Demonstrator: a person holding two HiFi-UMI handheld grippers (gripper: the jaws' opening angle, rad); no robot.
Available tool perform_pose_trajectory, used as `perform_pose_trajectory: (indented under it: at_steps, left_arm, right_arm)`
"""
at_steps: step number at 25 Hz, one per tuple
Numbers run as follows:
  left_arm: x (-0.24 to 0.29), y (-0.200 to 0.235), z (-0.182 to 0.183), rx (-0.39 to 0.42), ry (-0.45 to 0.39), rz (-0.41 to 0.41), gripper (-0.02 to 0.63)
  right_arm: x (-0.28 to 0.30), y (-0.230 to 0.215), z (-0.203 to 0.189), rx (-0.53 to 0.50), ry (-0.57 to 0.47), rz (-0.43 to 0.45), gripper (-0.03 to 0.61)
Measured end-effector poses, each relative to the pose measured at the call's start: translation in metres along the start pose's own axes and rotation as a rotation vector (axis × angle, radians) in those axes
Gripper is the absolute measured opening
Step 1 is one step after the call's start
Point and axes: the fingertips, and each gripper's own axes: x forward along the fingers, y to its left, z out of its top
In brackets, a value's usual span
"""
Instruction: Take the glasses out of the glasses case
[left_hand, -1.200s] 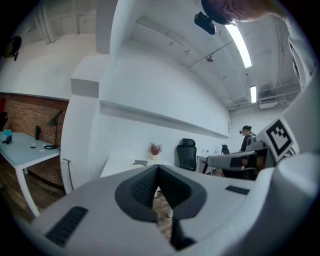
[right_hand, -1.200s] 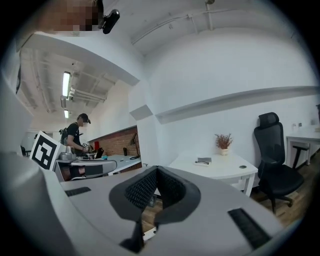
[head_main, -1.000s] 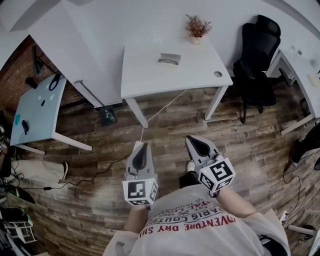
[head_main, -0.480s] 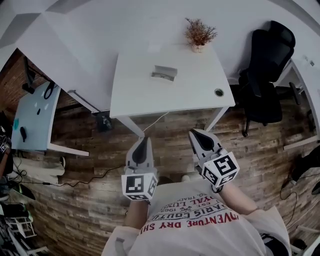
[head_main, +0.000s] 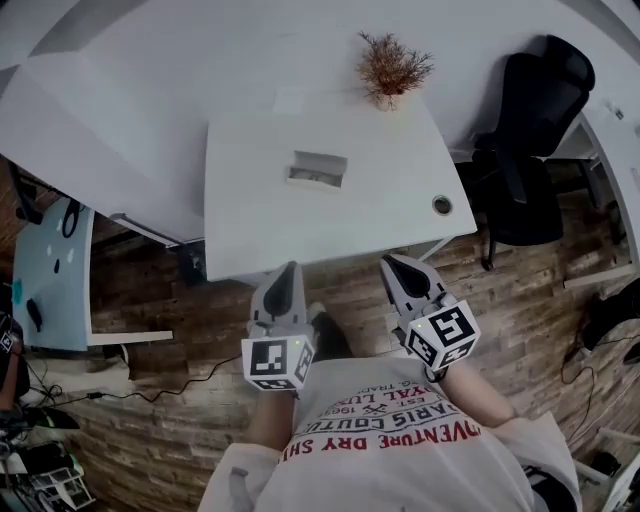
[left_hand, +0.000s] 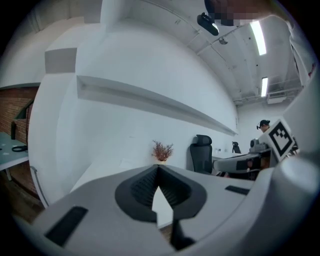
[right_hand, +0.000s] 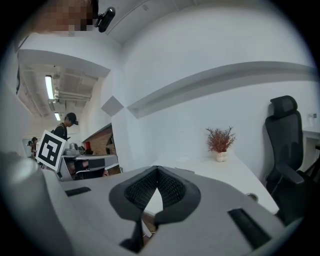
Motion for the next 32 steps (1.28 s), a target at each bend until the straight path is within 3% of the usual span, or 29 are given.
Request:
perform_pose_trajectory:
  at_steps: [7, 13, 16, 25, 32]
  left_arm:
    - [0.081, 0.072, 0.014, -0.002, 0.029, -0.104, -0.003]
    - [0.129, 0.142, -0.002, -0.003, 0.111, -0.115, -0.003]
    - [0.142, 0.16, -0.014, -0.013, 0.148, -0.117, -0.003]
    - [0.189, 0.175, -0.043, -0.125, 0.22, -0.082, -0.003]
    - [0.218, 0.178, -0.077, -0.115, 0.311, -0.028, -0.003]
  right_arm:
    - [0.094, -0.027, 0.017, 0.028, 0.045, -0.09, 0.006]
    - [0.175, -0.033, 0.023, -0.039, 0.114, -0.1, 0.005]
    - [0.202, -0.039, 0.013, -0.012, 0.161, -0.102, 0.006]
    - [0.281, -0.055, -0.032, -0.062, 0.372, 0.054, 0.006]
    - [0.323, -0.078, -0.072, -0.169, 0.525, 0.161, 0.006]
